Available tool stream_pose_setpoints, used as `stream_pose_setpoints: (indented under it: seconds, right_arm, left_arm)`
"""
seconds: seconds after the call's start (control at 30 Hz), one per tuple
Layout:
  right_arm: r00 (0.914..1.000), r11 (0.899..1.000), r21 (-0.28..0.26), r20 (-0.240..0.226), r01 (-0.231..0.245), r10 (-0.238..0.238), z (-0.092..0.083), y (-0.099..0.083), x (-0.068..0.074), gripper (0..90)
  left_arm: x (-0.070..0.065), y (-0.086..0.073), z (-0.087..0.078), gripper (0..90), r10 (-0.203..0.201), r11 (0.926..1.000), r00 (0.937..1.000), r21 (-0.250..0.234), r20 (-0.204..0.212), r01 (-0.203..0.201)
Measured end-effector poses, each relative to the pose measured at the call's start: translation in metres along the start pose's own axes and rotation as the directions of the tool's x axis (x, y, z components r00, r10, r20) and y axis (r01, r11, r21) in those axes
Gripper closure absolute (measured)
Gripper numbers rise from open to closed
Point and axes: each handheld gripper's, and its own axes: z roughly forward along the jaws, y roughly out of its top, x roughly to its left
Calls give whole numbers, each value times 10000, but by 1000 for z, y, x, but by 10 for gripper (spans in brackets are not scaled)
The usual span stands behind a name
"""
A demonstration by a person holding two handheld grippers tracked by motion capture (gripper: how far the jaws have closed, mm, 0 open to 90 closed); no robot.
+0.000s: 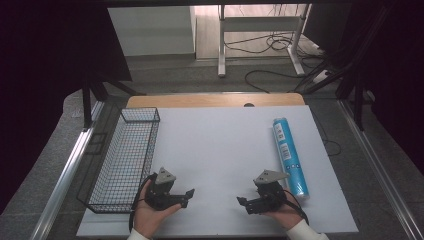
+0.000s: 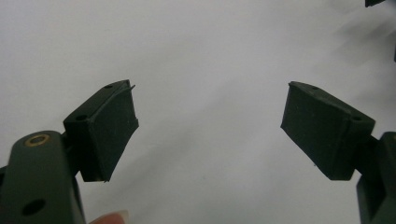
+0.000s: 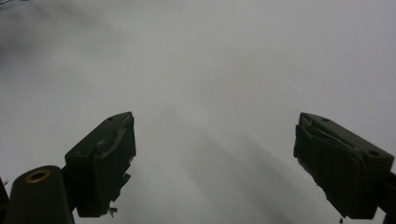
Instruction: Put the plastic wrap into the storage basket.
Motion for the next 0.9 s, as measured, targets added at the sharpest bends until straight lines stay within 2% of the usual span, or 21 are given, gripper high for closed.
stream_pose_setpoints:
  seconds: [0.23,0.3,0.4,0.53,0.57,0.6,0.63,0.73,0.8,0.83,0.9]
  right_arm:
    - [9998,9998,-23,107,-176,176,-8,8,2,146]
    - [9994,9999,7,321,-162,161,-12,12,5,151]
    - [9986,9999,59,519,-110,107,-15,14,9,154]
    - [9976,9998,-208,684,-51,65,-18,16,11,166]
    - [9969,9996,-278,776,-78,99,-19,16,11,173]
    - [9871,9974,-723,1595,17,99,-23,18,15,223]
    - [9853,9969,-789,1706,58,78,-24,20,16,230]
    - [9866,9968,-792,1618,-65,193,-30,27,18,239]
    - [9890,9963,-708,1359,-486,579,-35,36,13,244]
    - [9890,9963,-708,1359,-486,579,-35,36,13,244]
    - [9895,9957,-499,1177,-783,837,-39,43,8,246]
  left_arm:
    - [-4,-3,-2,172,245,9997,9993,26,277,-246]
    - [-7,-4,-2,171,430,9990,9986,86,317,-433]
    - [-8,-4,-4,171,453,9989,9985,89,303,-456]
    - [-10,-3,-10,169,528,9986,9981,-72,305,-526]
    - [-10,-3,-12,169,513,9986,9983,-100,291,-510]
    - [-9,-2,-13,168,495,9986,9983,-187,305,-489]
    - [-9,-2,-13,169,495,9986,9983,-187,305,-489]
    - [-7,-2,-13,168,494,9987,9981,-167,356,-488]
    - [-7,-3,-11,169,432,9990,9983,-129,388,-427]
    - [-7,-4,-11,169,433,9990,9982,-116,408,-428]
    - [-7,-3,-13,168,409,9991,9982,-130,430,-404]
